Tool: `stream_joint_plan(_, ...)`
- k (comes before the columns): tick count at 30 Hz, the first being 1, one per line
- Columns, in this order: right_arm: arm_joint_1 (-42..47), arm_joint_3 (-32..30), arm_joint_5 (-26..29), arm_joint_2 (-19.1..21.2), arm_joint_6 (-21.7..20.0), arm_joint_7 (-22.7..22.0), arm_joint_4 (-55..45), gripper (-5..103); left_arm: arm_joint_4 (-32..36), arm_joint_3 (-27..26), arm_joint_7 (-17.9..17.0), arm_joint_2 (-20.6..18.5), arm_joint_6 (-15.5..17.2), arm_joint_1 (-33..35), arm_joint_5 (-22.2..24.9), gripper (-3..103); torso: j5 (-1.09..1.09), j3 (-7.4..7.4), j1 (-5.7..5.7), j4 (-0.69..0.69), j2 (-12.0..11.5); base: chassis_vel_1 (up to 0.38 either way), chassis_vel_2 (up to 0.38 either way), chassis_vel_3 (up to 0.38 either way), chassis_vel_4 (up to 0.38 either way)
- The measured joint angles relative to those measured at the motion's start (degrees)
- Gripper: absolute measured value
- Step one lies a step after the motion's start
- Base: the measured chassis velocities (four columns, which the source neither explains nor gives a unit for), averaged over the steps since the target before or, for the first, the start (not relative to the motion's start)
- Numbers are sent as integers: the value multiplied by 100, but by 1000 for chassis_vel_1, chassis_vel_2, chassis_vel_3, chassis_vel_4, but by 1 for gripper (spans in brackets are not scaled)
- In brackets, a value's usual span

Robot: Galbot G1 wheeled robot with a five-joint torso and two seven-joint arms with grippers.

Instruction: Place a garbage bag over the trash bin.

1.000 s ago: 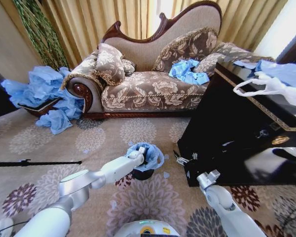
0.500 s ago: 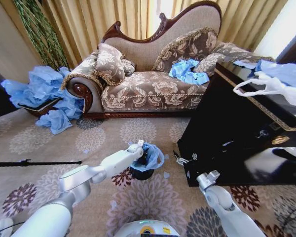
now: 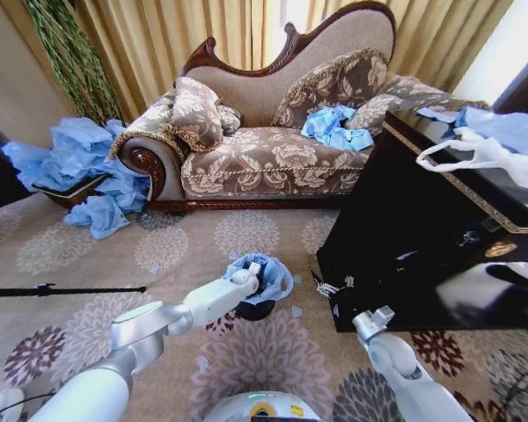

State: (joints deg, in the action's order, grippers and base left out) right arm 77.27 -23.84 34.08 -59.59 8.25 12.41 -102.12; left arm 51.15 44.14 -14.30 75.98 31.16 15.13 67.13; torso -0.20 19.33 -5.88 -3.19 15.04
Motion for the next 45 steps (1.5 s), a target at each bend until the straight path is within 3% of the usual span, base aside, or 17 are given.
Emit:
stream_joint_plan(2, 4, -7, 0, 2, 2, 0, 7, 100, -196, -66, -14, 93, -199, -56, -152, 0, 1, 0, 0, 5, 0, 0, 0, 0, 0)
stream_joint_plan(5, 1, 5, 0, -5, 3, 0, 15, 100, -435, -137, -125, 165, -372, -79, -408, 0, 0, 0, 0, 0, 0, 0, 0, 0, 0)
stream_joint_plan(8, -1, 27, -3, -16, 3, 1, 17, 100, -517, -140, -218, 132, -402, -72, -534, 0, 1, 0, 0, 3, 0, 0, 0, 0, 0)
stream_joint_plan(11, 8, 41, -5, -19, 3, 1, 17, 100, -391, -134, -385, 24, -138, -17, -450, 0, 0, 0, 0, 5, 0, 0, 0, 0, 0)
stream_joint_plan(14, 7, 45, -5, -10, 3, 0, 17, 100, 94, -21, -508, -145, 494, 15, 100, 0, 1, 0, 0, 3, 0, 0, 0, 0, 0)
stream_joint_plan(18, -1, 45, -5, 5, 3, -11, 17, 100, 240, 4, -551, -85, 606, 49, 343, 0, 1, 0, 0, 4, 0, 0, 0, 0, 0)
stream_joint_plan(20, 0, 45, -5, 8, 3, -12, 17, 100, 197, -70, -542, 7, 531, 58, 360, 0, 0, 0, 0, 4, 0, 0, 0, 0, 0)
stream_joint_plan(23, 35, 35, -7, 20, 3, -15, 18, 100, -247, -184, -485, 278, 20, 9, -75, 0, 1, 0, 0, 1, 0, 0, 0, 0, 0)
stream_joint_plan(26, 62, 29, -11, 23, 3, -15, 18, 100, -524, -271, -463, 388, -172, -42, -334, 0, 0, 0, 0, 0, 0, 0, 0, 0, 0)
stream_joint_plan(36, 67, 33, -17, 20, 12, -15, 23, 100, -479, -268, -541, 187, -11, 110, -393, 0, 1, 0, 0, 4, 0, 0, 0, 0, 0)
stream_joint_plan(39, 88, 22, -20, 29, 12, -11, 23, 100, -449, -344, -477, 223, -17, 142, -49, 0, 0, 0, 0, 3, 0, 0, 0, 0, 0)
stream_joint_plan(40, 96, 21, -20, 28, 13, -10, 24, 100, -439, -419, -410, 246, 0, 143, 9, 6, 0, 0, 0, 2, 0, 0, 0, 0, 0)
stream_joint_plan(42, 103, 19, -24, 26, 13, -9, 26, 100, -415, -457, -348, 251, -9, 142, 29, 6, 0, 0, 0, 1, 0, 0, 0, 0, 0)
stream_joint_plan(45, 106, 26, -35, 12, 13, -6, 29, 100, -490, -530, -302, 359, -174, 98, -220, 21, 0, 0, 0, 3, 0, 0, 0, 0, 0)
